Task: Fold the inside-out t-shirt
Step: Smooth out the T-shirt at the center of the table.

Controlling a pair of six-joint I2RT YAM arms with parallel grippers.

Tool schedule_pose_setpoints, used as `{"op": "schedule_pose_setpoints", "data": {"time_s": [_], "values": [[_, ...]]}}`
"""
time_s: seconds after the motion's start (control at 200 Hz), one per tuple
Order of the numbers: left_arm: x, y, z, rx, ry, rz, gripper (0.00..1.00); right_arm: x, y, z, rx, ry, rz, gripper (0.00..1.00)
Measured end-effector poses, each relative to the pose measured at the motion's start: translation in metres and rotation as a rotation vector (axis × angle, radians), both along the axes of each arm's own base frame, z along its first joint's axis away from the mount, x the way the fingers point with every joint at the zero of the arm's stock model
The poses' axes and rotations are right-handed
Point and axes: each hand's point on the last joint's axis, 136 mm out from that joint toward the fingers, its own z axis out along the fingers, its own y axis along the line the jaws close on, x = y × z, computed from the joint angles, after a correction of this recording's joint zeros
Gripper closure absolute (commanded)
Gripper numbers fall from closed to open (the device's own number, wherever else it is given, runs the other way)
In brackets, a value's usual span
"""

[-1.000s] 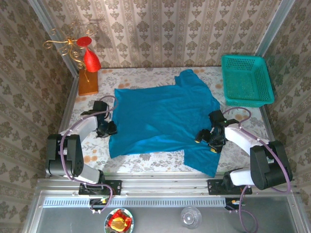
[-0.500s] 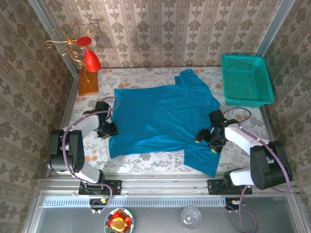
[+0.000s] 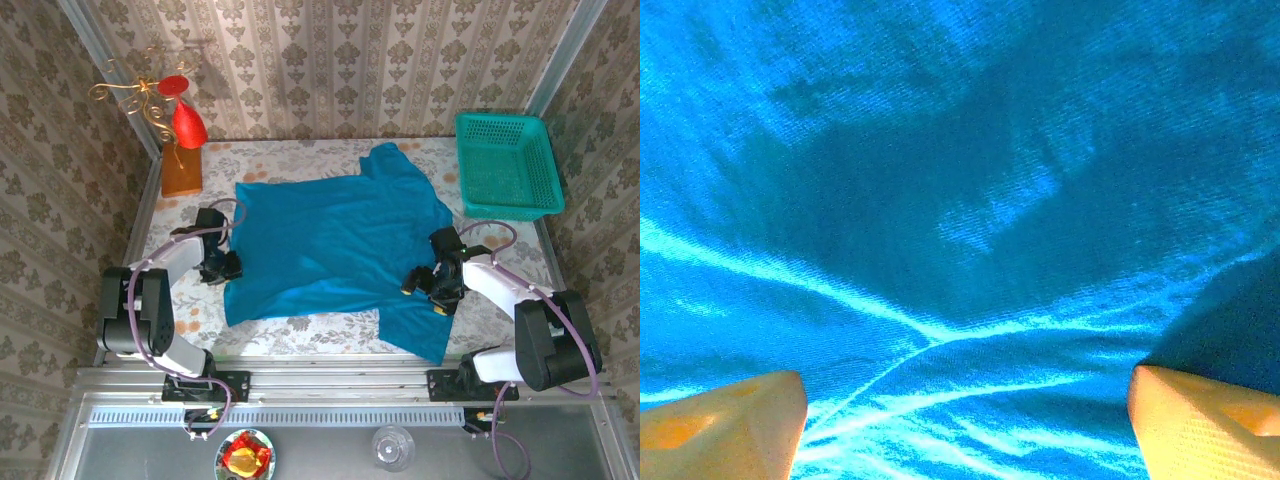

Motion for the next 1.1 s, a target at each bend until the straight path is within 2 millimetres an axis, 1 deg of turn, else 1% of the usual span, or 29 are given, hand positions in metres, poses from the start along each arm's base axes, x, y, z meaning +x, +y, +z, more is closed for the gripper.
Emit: {"op": "schedule_pose_setpoints", "data": {"time_s": [0.13,0.32,0.39,0.48,0.705,0.815,0.915,1.0,1.1], "values": [[0.003,0.000,0.004,-0.003,-0.015,0.001,0.84,-0.002,0.000,0.000,-0.002,0.007,0.003,0.15],[0.003,-0.002,0.004,-0.005,-0.016,-0.001,0.89,-0.004,-0.001,-0.001,-0.007,0.014,0.008,0.15],[0.002,-0.003,0.003,-0.007,-0.013,-0.005,0.88,-0.005,-0.002,-0.001,-0.009,0.016,0.011,0.15],[0.002,-0.003,0.001,-0.004,-0.006,-0.008,0.81,-0.005,-0.002,-0.001,-0.009,0.016,0.014,0.15],[0.001,-0.001,-0.004,0.008,0.011,-0.003,0.80,-0.005,-0.002,-0.001,-0.012,0.015,0.016,0.15],[0.000,-0.001,-0.006,0.011,0.022,-0.001,0.89,-0.005,-0.002,-0.001,-0.013,0.015,0.016,0.15],[0.000,0.000,-0.007,0.014,0.022,0.001,1.00,-0.006,-0.003,0.000,-0.018,0.016,0.016,0.15],[0.001,0.001,-0.005,0.021,0.017,0.000,1.00,-0.008,-0.005,0.001,-0.029,0.017,0.014,0.15],[0.004,0.003,0.002,0.031,-0.005,0.002,1.00,-0.008,-0.007,0.001,-0.036,0.018,0.012,0.15]]}}
